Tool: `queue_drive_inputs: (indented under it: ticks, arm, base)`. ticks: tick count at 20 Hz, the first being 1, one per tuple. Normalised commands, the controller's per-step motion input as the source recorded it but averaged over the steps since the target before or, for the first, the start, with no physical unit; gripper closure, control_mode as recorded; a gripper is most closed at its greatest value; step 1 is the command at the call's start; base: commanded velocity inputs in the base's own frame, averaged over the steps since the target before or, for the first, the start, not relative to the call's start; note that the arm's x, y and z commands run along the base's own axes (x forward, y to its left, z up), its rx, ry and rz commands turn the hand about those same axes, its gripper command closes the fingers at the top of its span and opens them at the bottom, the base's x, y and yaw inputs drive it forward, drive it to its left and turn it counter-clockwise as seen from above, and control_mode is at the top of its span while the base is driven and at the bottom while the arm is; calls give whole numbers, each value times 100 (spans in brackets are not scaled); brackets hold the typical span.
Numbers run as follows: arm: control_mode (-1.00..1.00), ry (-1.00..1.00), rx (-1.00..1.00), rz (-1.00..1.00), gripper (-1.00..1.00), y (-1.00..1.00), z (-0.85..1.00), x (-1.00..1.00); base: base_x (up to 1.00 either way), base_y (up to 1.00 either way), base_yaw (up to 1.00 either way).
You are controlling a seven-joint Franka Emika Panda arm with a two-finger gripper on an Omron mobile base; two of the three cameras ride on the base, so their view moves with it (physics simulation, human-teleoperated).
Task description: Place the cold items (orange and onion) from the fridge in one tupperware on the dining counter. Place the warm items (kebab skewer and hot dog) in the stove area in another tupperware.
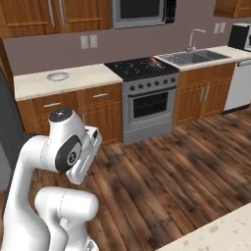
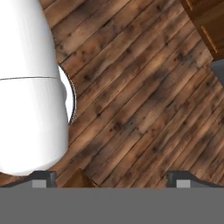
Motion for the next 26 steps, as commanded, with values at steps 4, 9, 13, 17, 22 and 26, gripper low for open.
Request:
queue_drive_inputs:
  ticks: [4, 9, 13, 17, 22, 26]
  arm:
    - [100, 0, 0, 0, -100, 0, 0, 0]
    - [100, 0, 0, 0, -100, 0, 0, 0]
    - [100, 0, 0, 0, -100, 0, 0, 0]
    - [100, 0, 0, 0, -100, 0, 0, 0]
    - [100, 0, 0, 0, -100, 0, 0, 0]
    - [100, 0, 0, 0, -100, 0, 0, 0]
  base:
    - [76, 14, -31]
    - [80, 24, -26]
    - [95, 17, -11]
    - [100, 1, 0]
    - [100, -3, 8]
    - [100, -36, 18]
